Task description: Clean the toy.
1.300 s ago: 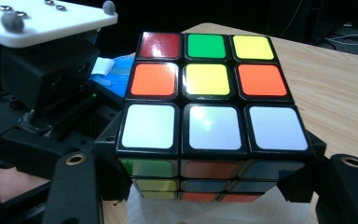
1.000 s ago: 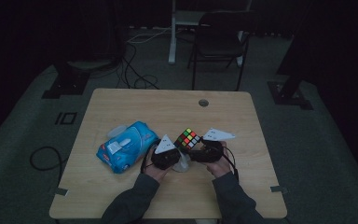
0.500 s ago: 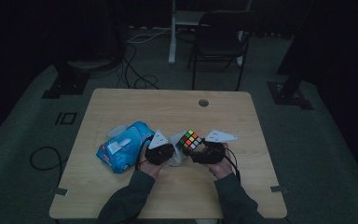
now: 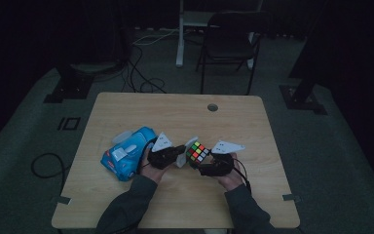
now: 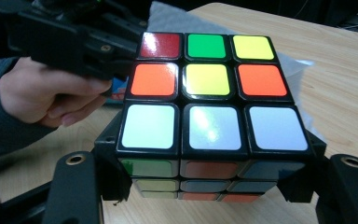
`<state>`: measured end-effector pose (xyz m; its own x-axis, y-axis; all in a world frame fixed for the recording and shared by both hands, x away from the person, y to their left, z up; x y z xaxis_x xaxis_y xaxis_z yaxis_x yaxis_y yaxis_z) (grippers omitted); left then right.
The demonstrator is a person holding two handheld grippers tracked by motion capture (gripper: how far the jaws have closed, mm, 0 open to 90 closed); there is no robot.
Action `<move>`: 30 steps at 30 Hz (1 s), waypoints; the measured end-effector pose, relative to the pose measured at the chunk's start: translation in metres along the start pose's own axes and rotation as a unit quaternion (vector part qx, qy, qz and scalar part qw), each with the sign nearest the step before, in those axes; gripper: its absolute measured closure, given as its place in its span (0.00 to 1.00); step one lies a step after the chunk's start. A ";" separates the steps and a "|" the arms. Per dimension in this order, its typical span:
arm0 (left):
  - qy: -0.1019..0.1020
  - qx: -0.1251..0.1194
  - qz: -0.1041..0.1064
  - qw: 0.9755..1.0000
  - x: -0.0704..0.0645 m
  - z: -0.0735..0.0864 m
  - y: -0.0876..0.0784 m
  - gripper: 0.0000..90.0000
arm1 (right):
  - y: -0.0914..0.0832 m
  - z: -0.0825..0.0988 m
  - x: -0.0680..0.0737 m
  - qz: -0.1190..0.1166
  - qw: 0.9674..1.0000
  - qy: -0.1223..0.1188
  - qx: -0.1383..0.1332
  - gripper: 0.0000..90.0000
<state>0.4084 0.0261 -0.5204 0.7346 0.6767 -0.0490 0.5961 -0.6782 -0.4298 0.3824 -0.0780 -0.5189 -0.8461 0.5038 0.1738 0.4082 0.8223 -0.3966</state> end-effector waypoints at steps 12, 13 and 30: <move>0.012 -0.019 0.008 1.000 -0.014 -0.013 -0.009 1.00 | 0.005 0.006 -0.003 0.013 1.000 0.002 0.012 0.38; 0.013 -0.020 0.009 1.000 -0.015 -0.015 -0.010 1.00 | 0.005 0.006 -0.003 0.012 1.000 0.001 0.012 0.38; 0.029 -0.009 0.022 0.999 -0.011 -0.020 -0.013 1.00 | 0.007 0.008 0.008 -0.001 0.999 -0.040 0.026 0.38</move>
<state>0.3987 0.0217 -0.4962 0.7775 0.6287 -0.0142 0.5681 -0.7119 -0.4128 0.3755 -0.0698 -0.5275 -0.8725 0.4774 0.1035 0.3895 0.8078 -0.4423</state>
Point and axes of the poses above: each handheld gripper's, and its own axes: y roughly forward along the jaws, z roughly out of its underside, x roughly to its left, the point moved 9 cm from there along y, roughly forward along the jaws, and after that the axes turned 4 degrees about -z, right-handed, at the moved point
